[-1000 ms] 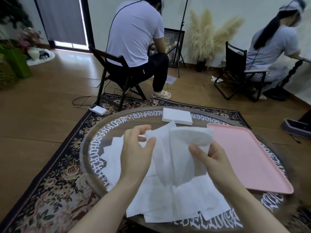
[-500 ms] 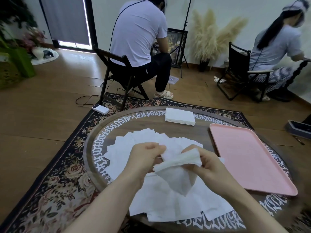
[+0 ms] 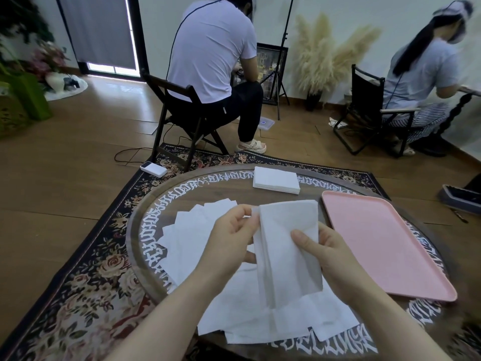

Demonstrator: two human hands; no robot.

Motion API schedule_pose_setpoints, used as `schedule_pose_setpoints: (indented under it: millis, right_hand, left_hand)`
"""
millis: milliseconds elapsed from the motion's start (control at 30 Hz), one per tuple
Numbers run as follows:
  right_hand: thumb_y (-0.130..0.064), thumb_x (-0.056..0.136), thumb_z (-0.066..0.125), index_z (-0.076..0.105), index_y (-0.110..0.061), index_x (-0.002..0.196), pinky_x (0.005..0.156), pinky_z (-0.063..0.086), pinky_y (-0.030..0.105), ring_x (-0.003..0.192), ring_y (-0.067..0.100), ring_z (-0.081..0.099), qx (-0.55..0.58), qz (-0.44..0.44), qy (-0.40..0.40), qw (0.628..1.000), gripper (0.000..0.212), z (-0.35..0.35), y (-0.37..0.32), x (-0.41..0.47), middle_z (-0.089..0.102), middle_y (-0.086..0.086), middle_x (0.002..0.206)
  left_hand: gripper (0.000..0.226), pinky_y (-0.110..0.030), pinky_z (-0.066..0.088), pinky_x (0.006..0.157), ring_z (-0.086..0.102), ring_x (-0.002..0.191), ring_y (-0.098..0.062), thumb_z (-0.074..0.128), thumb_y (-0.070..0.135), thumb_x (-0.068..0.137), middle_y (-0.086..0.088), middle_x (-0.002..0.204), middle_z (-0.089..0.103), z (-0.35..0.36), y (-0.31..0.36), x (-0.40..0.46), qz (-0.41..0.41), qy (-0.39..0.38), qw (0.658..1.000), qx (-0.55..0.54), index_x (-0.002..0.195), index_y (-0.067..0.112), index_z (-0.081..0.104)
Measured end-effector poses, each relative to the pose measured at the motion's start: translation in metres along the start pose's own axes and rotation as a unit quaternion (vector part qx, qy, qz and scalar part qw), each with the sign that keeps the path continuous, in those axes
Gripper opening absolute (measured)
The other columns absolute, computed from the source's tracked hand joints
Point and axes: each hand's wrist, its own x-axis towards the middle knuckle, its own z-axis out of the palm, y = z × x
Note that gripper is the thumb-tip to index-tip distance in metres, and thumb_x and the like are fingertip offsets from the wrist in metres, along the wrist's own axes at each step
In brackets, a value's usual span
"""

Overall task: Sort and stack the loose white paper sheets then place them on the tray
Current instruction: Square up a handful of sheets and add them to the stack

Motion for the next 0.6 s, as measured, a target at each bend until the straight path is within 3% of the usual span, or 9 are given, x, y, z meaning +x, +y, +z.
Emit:
schedule_pose_setpoints:
  millis: [333,600]
  right_hand:
    - [-0.033,0.079,0.069,0.071,-0.018,0.108,0.070,0.058,0.031,0.091,0.026,0.073,-0.034,0.005,0.000,0.999,0.033,0.0018,0.0003,0.0006,0.075,0.011,0.106]
    - [-0.031,0.080,0.066,0.067,-0.012,0.114,0.075,0.057,0.035,0.093,0.027,0.073,-0.031,0.005,0.015,0.999,0.039,0.0049,0.0025,0.0000,0.075,0.010,0.106]
  left_hand:
    - [0.024,-0.033,0.060,0.063,0.072,0.082,-0.009,0.041,0.013,0.105,0.002,0.093,0.076,0.0035,-0.0017,-0.0012,-0.001,-0.015,1.000,0.014,0.107,0.016,0.064]
    - [0.021,-0.037,0.061,0.068,0.074,0.087,-0.017,0.052,0.025,0.100,-0.001,0.098,0.076,0.0036,-0.0032,-0.0012,-0.001,-0.016,0.999,-0.034,0.111,0.013,0.065]
